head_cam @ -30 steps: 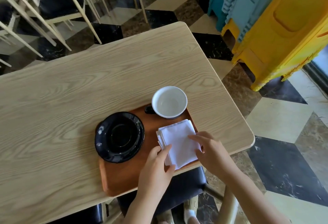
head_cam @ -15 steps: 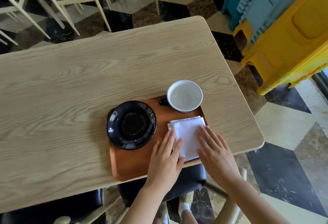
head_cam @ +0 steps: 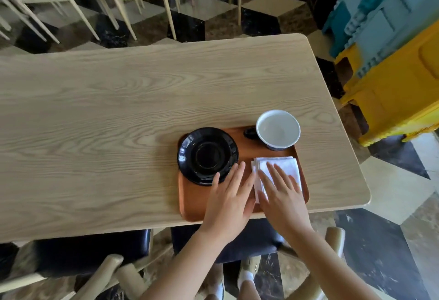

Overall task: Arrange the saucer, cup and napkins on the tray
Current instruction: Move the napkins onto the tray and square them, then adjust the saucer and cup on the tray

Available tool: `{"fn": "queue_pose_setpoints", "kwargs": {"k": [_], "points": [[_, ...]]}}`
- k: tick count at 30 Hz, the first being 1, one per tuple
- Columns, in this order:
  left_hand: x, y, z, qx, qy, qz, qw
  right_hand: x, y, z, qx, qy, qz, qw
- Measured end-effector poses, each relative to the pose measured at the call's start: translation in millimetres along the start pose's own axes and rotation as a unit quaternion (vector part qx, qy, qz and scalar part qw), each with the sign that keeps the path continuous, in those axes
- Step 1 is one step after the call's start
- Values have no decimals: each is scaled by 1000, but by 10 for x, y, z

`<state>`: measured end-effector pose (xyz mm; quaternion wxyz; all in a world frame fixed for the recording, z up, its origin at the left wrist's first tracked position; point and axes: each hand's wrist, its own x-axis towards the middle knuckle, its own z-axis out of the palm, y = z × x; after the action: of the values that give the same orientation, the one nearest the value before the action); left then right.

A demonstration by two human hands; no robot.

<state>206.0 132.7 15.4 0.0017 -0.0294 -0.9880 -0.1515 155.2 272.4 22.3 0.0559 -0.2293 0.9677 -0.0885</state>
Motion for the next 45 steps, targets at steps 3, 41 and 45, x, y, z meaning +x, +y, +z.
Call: {"fn": "queue_pose_setpoints", "kwargs": {"k": [3,41,45], "points": [[-153,-321,-121,16,4,-34,999,130,-238,74,22,6,-54,998],[-795,-780,-46,30,-62,-78,995,-42,-455,318,-1,-28,-114,993],[-750,-764,-106,45,-67,-73,994,-24,-457,290,-7,-37,-114,993]]}}
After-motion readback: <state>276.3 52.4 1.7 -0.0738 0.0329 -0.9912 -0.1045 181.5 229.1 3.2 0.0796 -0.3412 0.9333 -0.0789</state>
